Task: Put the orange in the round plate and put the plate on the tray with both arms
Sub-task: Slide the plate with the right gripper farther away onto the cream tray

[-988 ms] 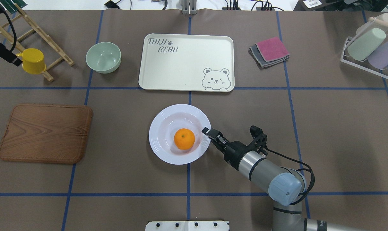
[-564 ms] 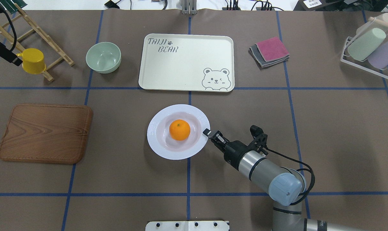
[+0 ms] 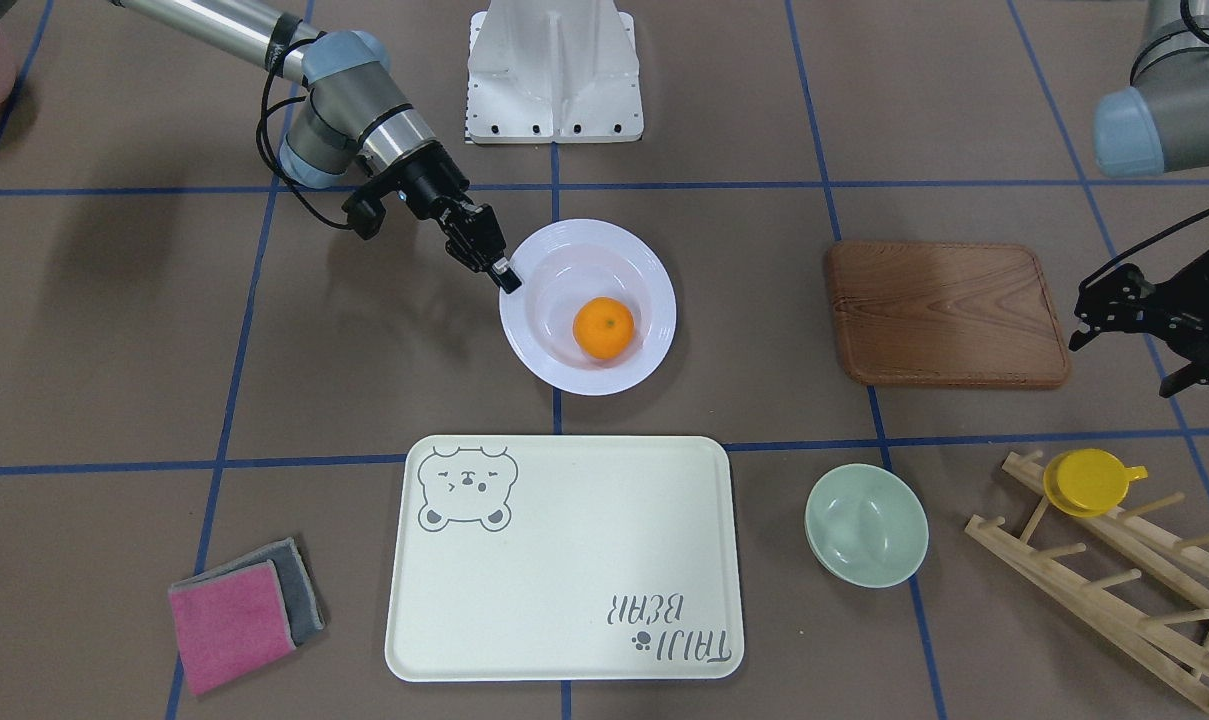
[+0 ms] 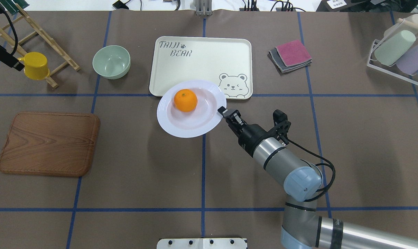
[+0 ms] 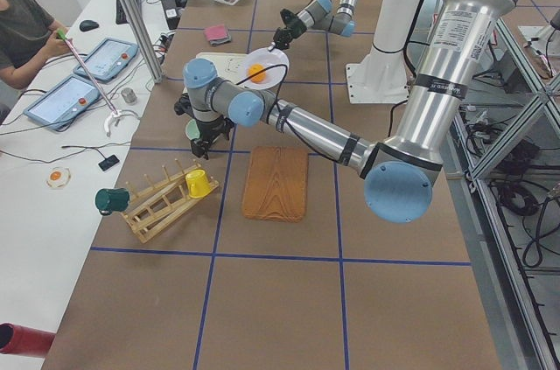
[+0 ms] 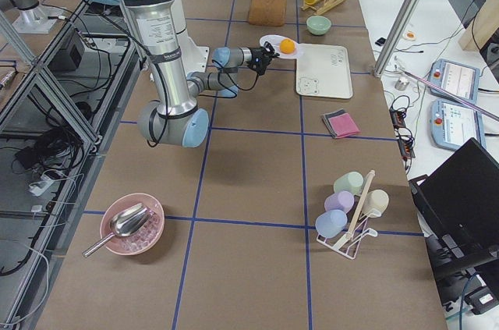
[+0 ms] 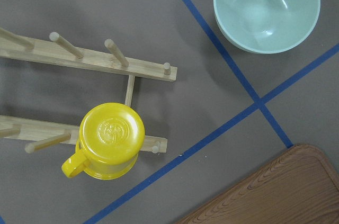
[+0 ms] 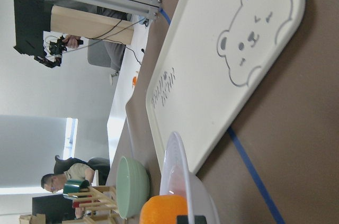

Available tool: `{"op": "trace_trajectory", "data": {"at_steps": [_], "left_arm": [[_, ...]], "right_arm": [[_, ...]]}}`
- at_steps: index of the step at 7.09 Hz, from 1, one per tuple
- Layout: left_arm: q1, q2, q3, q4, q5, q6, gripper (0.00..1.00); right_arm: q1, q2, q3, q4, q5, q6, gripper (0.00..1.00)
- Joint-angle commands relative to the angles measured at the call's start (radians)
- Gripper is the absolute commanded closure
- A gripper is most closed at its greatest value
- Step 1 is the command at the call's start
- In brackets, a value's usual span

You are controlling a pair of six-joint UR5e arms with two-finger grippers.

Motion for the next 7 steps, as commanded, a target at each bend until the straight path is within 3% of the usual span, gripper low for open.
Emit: {"op": "trace_trajectory", "data": {"at_steps": [1, 3, 5, 6, 7], "left_arm": [[0.0, 0.008, -0.018, 0.001, -0.001, 0.0, 0.0], [0.0, 0.014, -0.037, 0.004, -0.001, -0.002, 0.0], [0.0, 0.014, -0.051, 0.012, -0.001, -0.002, 0.0], [0.0, 0.014, -0.056, 0.01, -0.001, -0.023, 0.0], [0.0, 0.013, -0.065, 0.01, -0.003, -0.037, 0.0]], "right_arm": [[0.112, 0.133, -0.185, -0.047, -0.015, 0.117, 1.0], [0.169, 0.281, -0.349, -0.218, -0.018, 0.246, 1.0], [0.168, 0.315, -0.431, -0.233, -0.018, 0.277, 1.0], [0.165, 0.32, -0.447, -0.233, -0.018, 0.277, 0.83], [0.163, 0.32, -0.439, -0.233, -0.015, 0.277, 0.53]]}}
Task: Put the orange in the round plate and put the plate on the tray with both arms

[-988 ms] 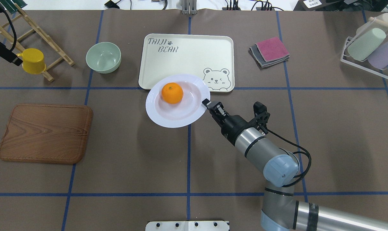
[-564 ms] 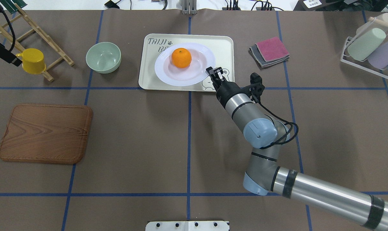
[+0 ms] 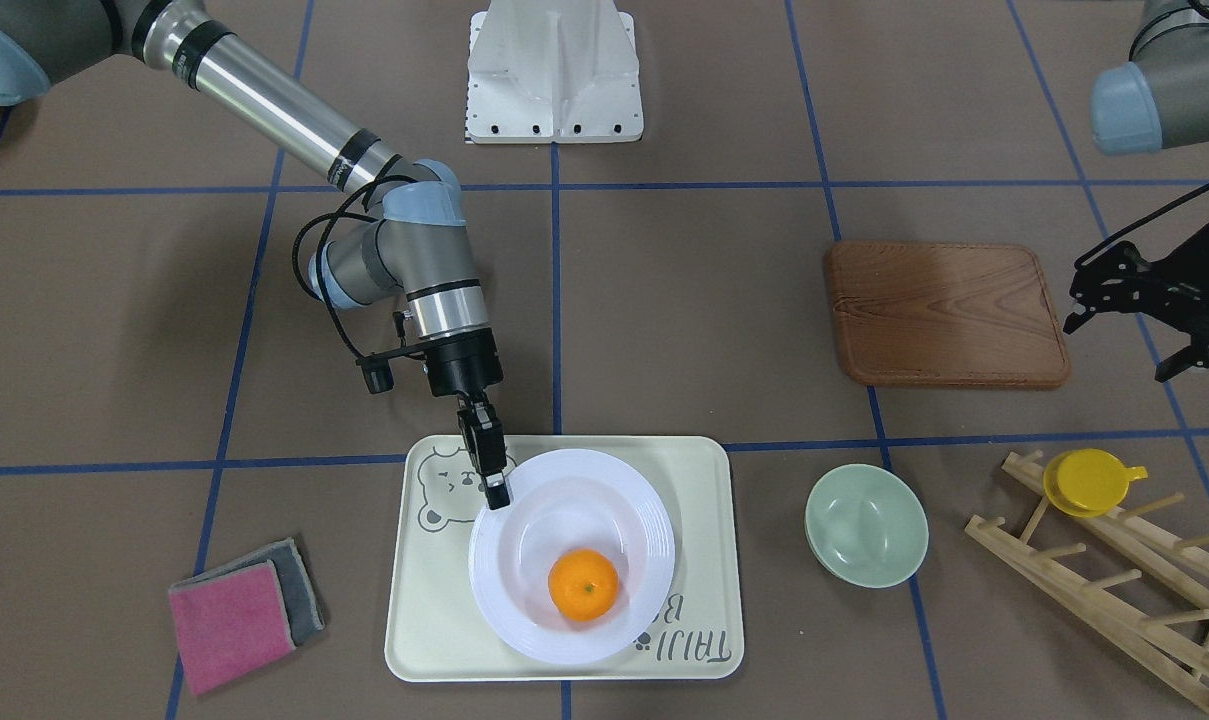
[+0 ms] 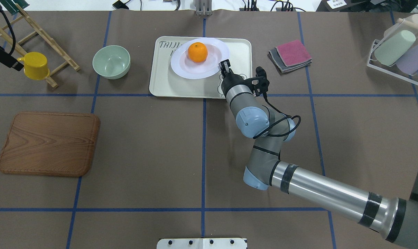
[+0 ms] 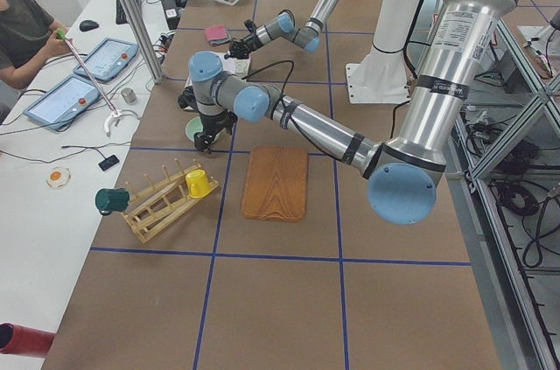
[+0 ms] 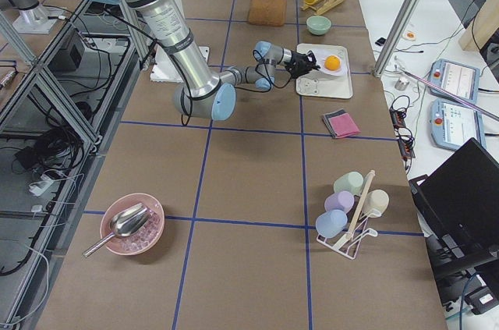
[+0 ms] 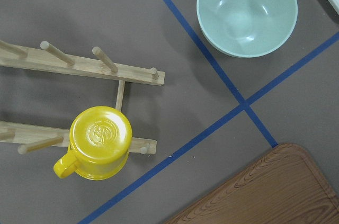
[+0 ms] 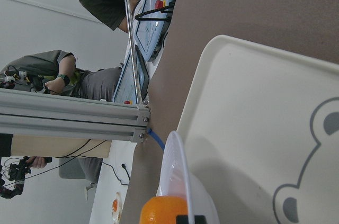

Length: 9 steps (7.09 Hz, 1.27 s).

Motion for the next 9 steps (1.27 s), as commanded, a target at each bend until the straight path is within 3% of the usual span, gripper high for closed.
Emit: {"op": "trace_trajectory", "data": {"at_steps": [1, 2, 5, 6, 7, 9], "left_arm": [[0.0, -0.001, -0.009, 0.0, 0.0, -0.017, 0.0], [0.0, -0.001, -0.006, -0.001, 0.0, -0.017, 0.0], [0.0, -0.001, -0.006, -0.003, 0.0, -0.017, 0.0], [0.0, -0.001, -0.005, -0.005, 0.0, -0.019, 0.0], [0.002, -0.001, -0.005, -0.008, 0.002, -0.019, 0.0], [-0.002, 0.005, -0.014, -0.009, 0.008, -0.01, 0.0]], "right_arm": [[-0.005, -0.004, 0.018, -0.002, 0.007, 0.002, 0.24], [-0.014, -0.041, 0.081, -0.002, 0.007, -0.009, 0.06], [-0.044, -0.251, 0.412, -0.003, 0.03, -0.098, 0.06], [-0.04, -0.291, 0.486, -0.006, 0.091, -0.23, 0.05], [-0.029, -0.355, 0.55, -0.016, 0.164, -0.414, 0.04], [0.167, -0.415, 0.559, -0.02, 0.583, -0.727, 0.04]]}}
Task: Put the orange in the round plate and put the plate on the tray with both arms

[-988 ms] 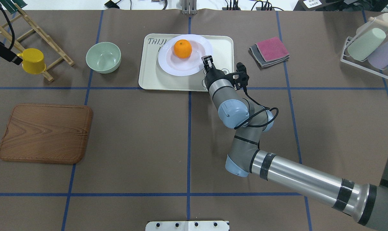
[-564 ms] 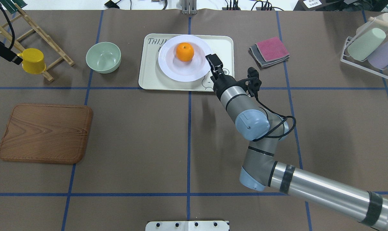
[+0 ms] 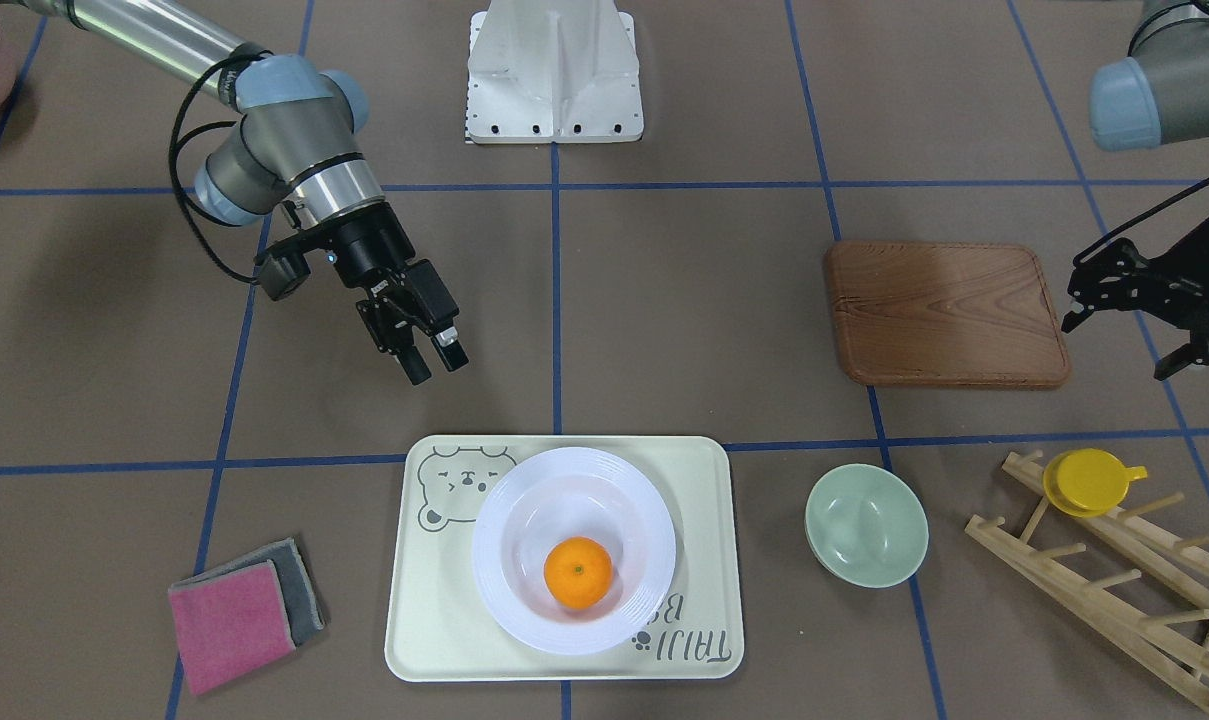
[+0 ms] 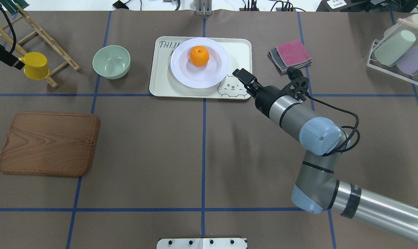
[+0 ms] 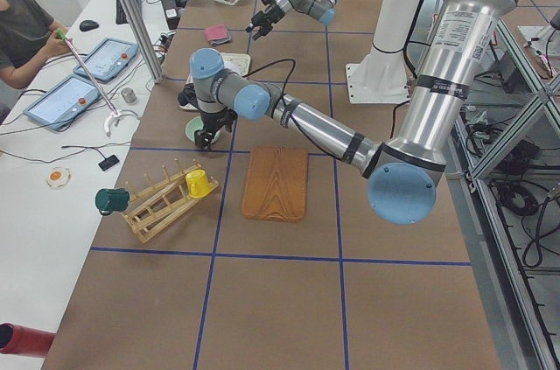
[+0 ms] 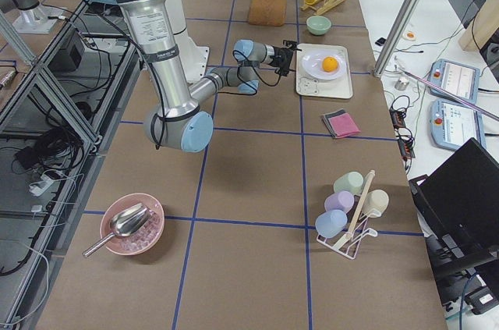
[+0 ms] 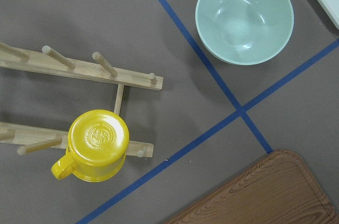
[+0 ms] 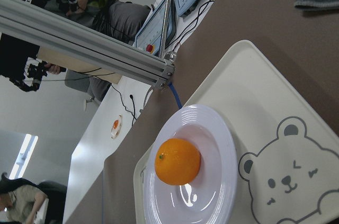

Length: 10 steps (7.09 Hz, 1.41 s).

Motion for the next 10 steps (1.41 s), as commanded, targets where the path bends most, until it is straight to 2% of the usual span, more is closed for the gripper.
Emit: {"op": "trace_trajectory", "data": {"at_steps": [1, 2, 3, 5, 6, 8, 9, 10], "left_arm": [[-0.002, 0.039, -0.039, -0.002, 0.009, 0.018, 0.0], [-0.002, 0.059, -0.048, -0.025, 0.01, 0.018, 0.0], [-0.002, 0.083, -0.049, -0.066, 0.012, 0.018, 0.0], [-0.008, 0.105, -0.052, -0.098, 0.129, 0.073, 0.0], [-0.021, 0.117, -0.052, -0.098, 0.136, 0.125, 0.0], [-0.148, 0.139, -0.044, -0.082, 0.104, 0.212, 0.0], [-0.181, 0.145, -0.03, -0.07, -0.016, 0.213, 0.0], [-0.186, 0.145, -0.027, -0.04, -0.07, 0.213, 0.0]], "right_arm": [[0.242, -0.079, 0.004, -0.013, 0.454, -0.331, 0.02], [0.372, -0.123, 0.011, -0.103, 0.642, -0.587, 0.02], [0.487, -0.149, 0.016, -0.239, 0.769, -0.874, 0.02], [0.58, -0.244, 0.031, -0.414, 0.802, -1.358, 0.02], [0.641, -0.255, 0.039, -0.527, 0.881, -1.538, 0.02], [0.775, -0.254, 0.045, -0.774, 1.004, -1.852, 0.02], [0.816, -0.249, 0.05, -0.896, 1.014, -1.983, 0.02], [0.85, -0.219, 0.048, -1.018, 1.014, -2.068, 0.01]]}}
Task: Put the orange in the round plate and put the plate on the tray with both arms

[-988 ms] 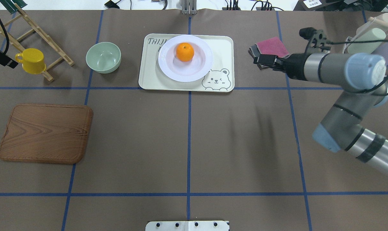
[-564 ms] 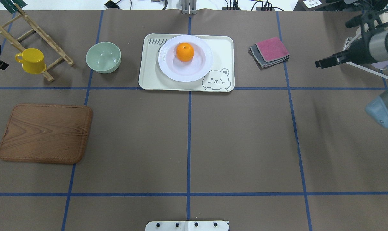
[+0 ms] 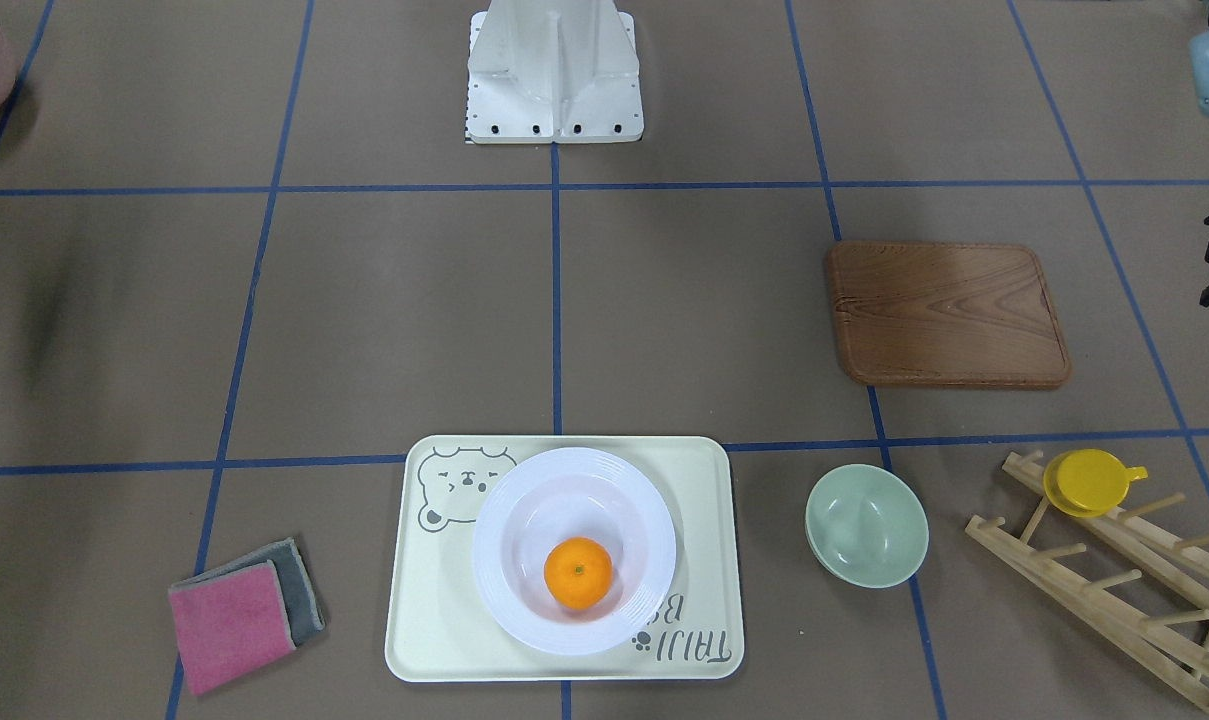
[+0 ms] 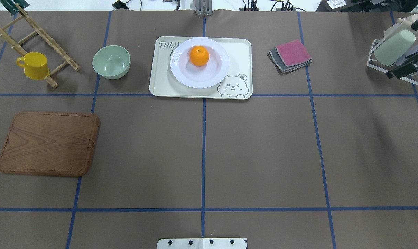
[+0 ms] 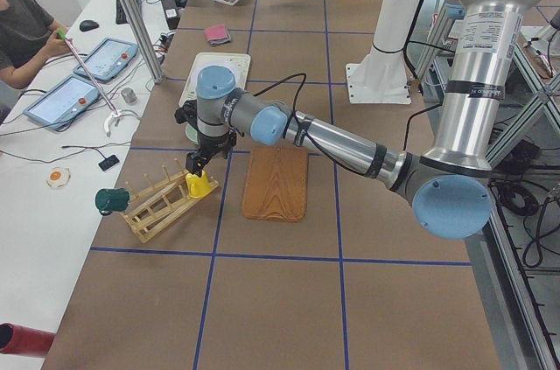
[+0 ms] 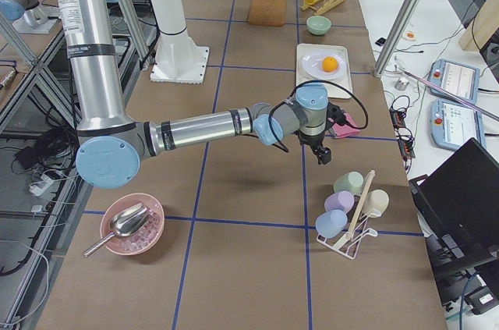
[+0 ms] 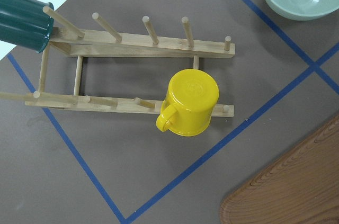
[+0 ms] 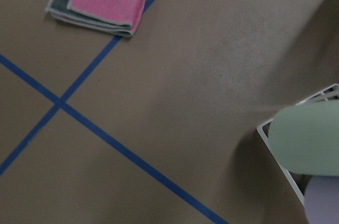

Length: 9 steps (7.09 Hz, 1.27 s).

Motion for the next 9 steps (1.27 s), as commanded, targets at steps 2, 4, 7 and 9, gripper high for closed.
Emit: {"op": "trace_trajectory", "data": {"at_steps": [2, 4, 7, 9], "left_arm": [[-0.037, -0.002, 0.013, 0.147, -0.084, 0.009, 0.0], [-0.056, -0.001, 0.067, 0.203, -0.08, 0.128, 0.0], [-0.057, -0.007, 0.113, 0.223, -0.073, 0.127, 0.0], [-0.057, -0.013, 0.119, 0.214, -0.075, 0.127, 0.0]], "right_arm": [[0.114, 0.037, 0.004, -0.225, 0.015, -0.161, 0.01], [0.148, 0.022, 0.002, -0.232, 0.036, -0.163, 0.01], [0.139, -0.024, 0.013, -0.259, 0.042, -0.163, 0.01], [0.138, -0.038, 0.04, -0.259, 0.042, -0.163, 0.01]]}}
